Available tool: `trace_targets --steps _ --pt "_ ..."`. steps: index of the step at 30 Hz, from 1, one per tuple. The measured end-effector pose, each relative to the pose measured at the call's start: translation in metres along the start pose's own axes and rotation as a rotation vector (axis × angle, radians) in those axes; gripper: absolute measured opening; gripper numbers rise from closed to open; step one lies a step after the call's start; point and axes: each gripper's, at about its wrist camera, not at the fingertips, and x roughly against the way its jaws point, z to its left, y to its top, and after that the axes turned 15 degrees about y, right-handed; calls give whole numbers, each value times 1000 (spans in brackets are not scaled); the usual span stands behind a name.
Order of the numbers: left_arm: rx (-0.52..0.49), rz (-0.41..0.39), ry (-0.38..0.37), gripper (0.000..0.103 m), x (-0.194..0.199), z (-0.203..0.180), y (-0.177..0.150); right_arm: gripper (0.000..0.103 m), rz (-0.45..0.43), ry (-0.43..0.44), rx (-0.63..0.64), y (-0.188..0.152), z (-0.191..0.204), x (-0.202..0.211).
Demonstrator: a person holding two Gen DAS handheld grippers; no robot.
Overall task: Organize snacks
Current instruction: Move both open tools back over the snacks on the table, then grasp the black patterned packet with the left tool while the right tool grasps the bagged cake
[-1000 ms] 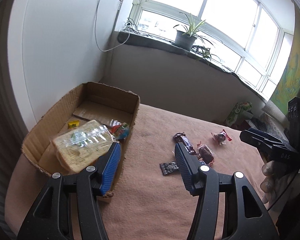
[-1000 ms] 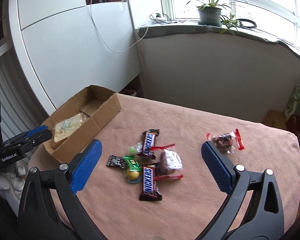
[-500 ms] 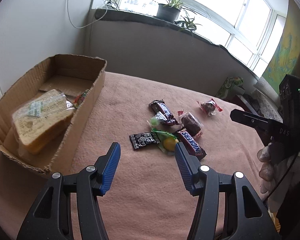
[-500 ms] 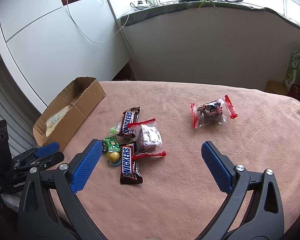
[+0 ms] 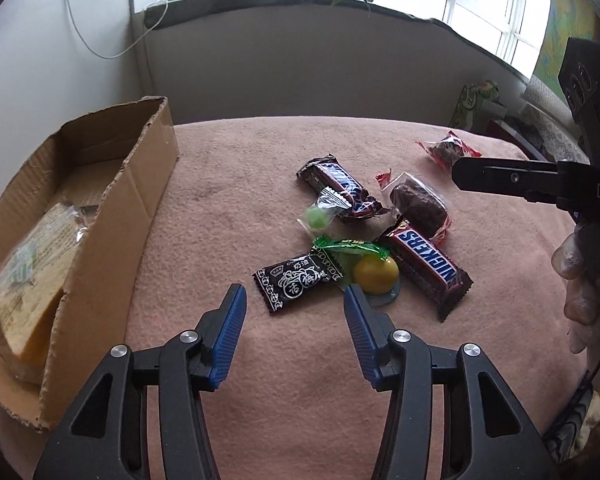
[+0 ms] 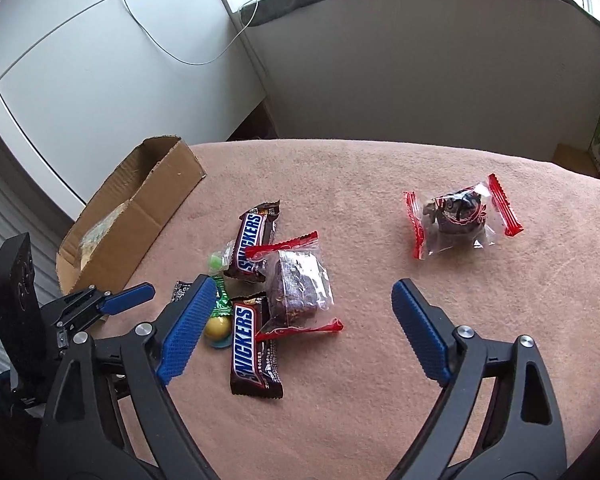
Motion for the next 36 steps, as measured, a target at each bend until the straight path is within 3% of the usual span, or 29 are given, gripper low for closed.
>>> trace_targets --steps 4,10,16,18,22,25,28,36 --pt "-30 2 21 48 -10 -5 5 86 21 9 17 3 1 -8" --pt "-59 1 35 35 -20 -8 6 82 46 9 25 4 -3 -20" --pt "-50 3 16 24 -24 -6 11 67 80 17 17 3 -7 -32" --pt "-44 3 12 21 -25 -6 12 56 95 24 14 2 -9 -36" --pt "-43 5 -8 20 -25 -5 14 43 123 38 15 -1 -11 -44" --pt "-46 6 -26 22 -24 -6 18 42 122 37 24 -1 -10 -44" --pt "-29 14 -32 30 -26 -7 21 40 122 27 37 -1 -9 -44" --pt "10 25 -68 28 -35 -8 28 39 110 -3 62 -4 -8 -37"
